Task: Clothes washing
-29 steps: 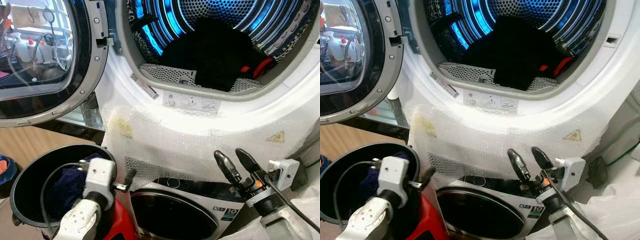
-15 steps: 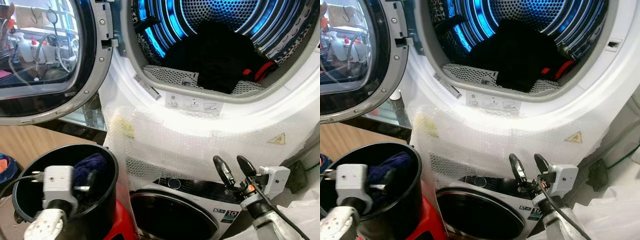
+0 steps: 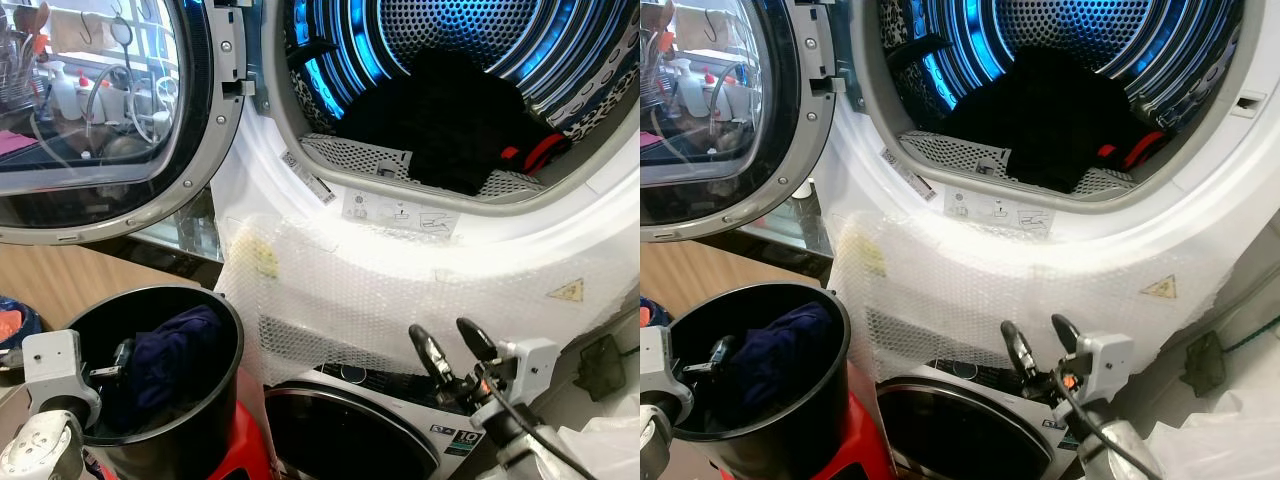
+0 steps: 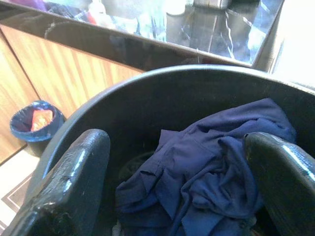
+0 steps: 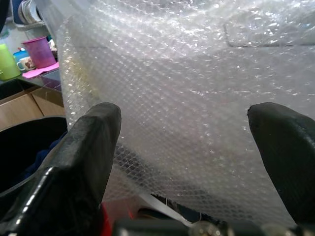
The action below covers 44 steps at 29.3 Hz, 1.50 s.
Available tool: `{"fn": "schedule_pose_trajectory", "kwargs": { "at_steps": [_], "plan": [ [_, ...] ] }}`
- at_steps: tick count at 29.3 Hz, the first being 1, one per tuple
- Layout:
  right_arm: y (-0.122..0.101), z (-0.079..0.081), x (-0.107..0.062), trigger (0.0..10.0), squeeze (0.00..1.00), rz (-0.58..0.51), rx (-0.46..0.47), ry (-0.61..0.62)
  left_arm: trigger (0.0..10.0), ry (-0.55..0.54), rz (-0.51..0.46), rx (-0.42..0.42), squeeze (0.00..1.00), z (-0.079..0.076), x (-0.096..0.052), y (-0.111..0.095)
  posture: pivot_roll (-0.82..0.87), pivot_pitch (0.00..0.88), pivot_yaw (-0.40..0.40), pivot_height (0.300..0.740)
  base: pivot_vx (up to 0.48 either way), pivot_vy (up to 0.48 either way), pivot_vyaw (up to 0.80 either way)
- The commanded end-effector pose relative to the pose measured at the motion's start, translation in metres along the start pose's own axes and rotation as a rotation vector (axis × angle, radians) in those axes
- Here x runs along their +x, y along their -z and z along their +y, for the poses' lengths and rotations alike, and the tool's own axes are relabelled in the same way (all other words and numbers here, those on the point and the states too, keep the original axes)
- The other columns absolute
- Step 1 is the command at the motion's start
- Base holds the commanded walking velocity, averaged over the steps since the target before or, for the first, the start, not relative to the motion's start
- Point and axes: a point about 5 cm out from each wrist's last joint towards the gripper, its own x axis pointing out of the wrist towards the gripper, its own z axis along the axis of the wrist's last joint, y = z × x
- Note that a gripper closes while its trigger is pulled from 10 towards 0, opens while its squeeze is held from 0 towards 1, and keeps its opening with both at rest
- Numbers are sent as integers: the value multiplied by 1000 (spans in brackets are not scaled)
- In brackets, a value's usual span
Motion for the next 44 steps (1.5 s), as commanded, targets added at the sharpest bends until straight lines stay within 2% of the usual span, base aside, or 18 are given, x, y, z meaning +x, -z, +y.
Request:
{"fn": "schedule_pose_trajectory", "kwargs": {
  "at_steps": [1, 7, 16, 26, 32, 38, 44],
  "plan": [
    [-7, 2, -3, 10000, 0, -12, -25, -10, 10000, 29, 8, 11, 0, -2, 5, 1, 16, 37, -110, 740, 0, 0, 0],
    [-10, 18, -13, 10000, 0, -2, -56, -67, 10000, 74, 38, 28, 0, -6, 25, 3, -10, 71, -105, 740, 0, 0, 0],
    [-19, 25, -23, 10000, 0, -4, -65, -63, 10000, 124, 85, 29, 0, -7, 48, -1, -50, 125, -103, 740, 0, 0, 0],
    [-38, 45, -31, 10000, 0, -18, -82, -134, 10000, 164, 146, 51, 0, -8, 61, 3, -91, 177, -112, 740, 0, 0, 0],
    [-49, 47, -33, 10000, 0, -23, -92, -140, 10000, 207, 184, 59, 0, -12, 67, 3, -118, 201, -122, 740, 0, 0, 0],
    [-56, 54, -39, 10000, 0, -14, -92, -143, 10000, 266, 190, 120, 0, -18, 72, 0, -159, 234, -134, 740, 0, 0, 0],
    [-61, 57, -45, 10000, 0, 1, -97, -136, 10000, 261, 225, 136, 0, -14, 73, 2, -193, 257, -139, 740, 0, 0, 0]
  ]
}}
